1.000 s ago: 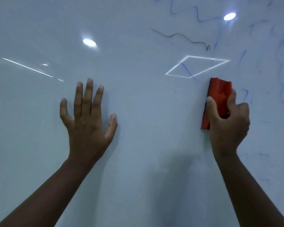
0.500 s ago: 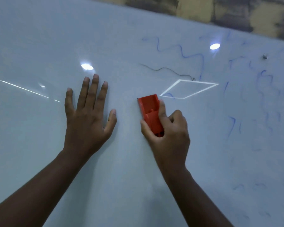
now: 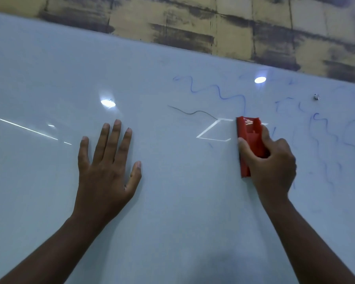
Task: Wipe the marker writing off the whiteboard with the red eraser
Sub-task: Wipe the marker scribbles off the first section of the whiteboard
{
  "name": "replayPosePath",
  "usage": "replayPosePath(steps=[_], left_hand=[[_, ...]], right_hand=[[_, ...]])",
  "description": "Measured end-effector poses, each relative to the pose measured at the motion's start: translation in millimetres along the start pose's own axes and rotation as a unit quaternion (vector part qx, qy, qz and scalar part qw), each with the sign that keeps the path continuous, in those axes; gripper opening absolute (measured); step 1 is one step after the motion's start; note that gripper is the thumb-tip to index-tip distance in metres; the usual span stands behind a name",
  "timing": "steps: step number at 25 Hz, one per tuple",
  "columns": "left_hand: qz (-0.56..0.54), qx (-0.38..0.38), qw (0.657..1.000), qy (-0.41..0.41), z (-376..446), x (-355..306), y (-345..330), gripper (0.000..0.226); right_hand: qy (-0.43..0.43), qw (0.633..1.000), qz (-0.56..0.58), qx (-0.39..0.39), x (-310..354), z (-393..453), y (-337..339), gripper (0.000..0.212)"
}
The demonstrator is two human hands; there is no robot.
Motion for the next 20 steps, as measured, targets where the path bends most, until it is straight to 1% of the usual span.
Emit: replayPosePath(steps=[3,5,6,8,11,12,14,16,17,20], left_hand=[[0.006,-0.003,1.0,0.001,-1.9,-3.2,-1.4,0.072],[0.005,-0.008,1.0,0.0,-1.5,-3.9,-1.7,0.071],[0.006,-0.009,1.0,0.0,-1.4,-3.8,-1.7,0.071],[0.008,-0.01,1.0,0.001,-0.5,-4.0,-1.8,0.071],[0.003,-0.004,1.0,0.007,0.2,-0.7,-1.5,0.072],[-0.001,-0.001,1.0,0.01,0.8,0.2,-1.7,0.073],[-0.008,-0.005,1.0,0.024,2.2,-0.8,-2.2,0.072],[-0.01,-0.026,0.999,0.039,7.9,-3.2,-0.5,0.069],[-0.011,-0.036,0.998,0.043,13.6,-3.2,1.4,0.068],[-0.021,-0.052,0.998,0.034,41.9,4.8,7.9,0.068]], right_hand=[[-0.029,1.0,0.006,0.01,2.3,14.9,-3.4,0.063],[-0.031,0.999,0.016,0.013,28.4,15.5,-10.1,0.062],[-0.004,1.0,0.02,0.012,48.2,8.7,-13.4,0.064],[0.085,0.996,0.029,0.01,92.4,-14.1,-18.5,0.069],[0.2,0.979,0.033,0.014,142.4,-41.2,-20.9,0.073],[0.227,0.973,0.034,0.008,151.9,-42.5,-20.8,0.073],[0.256,0.966,0.034,0.002,161.7,-33.5,-20.6,0.074],[0.252,0.967,0.025,0.022,163.0,-13.0,-22.0,0.074],[0.237,0.971,0.016,0.037,160.0,-0.1,-23.1,0.074],[0.154,0.987,-0.008,0.051,127.2,37.6,-22.0,0.072]])
Point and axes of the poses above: each hand's wrist, its own z-axis towards the middle knuckle, its own y-axis out of the back of the hand, x = y × z, the point moved 4 cm from there along z, towards the middle knuckle, and after that the axes turned 15 degrees about -z, right-handed, at the moved point
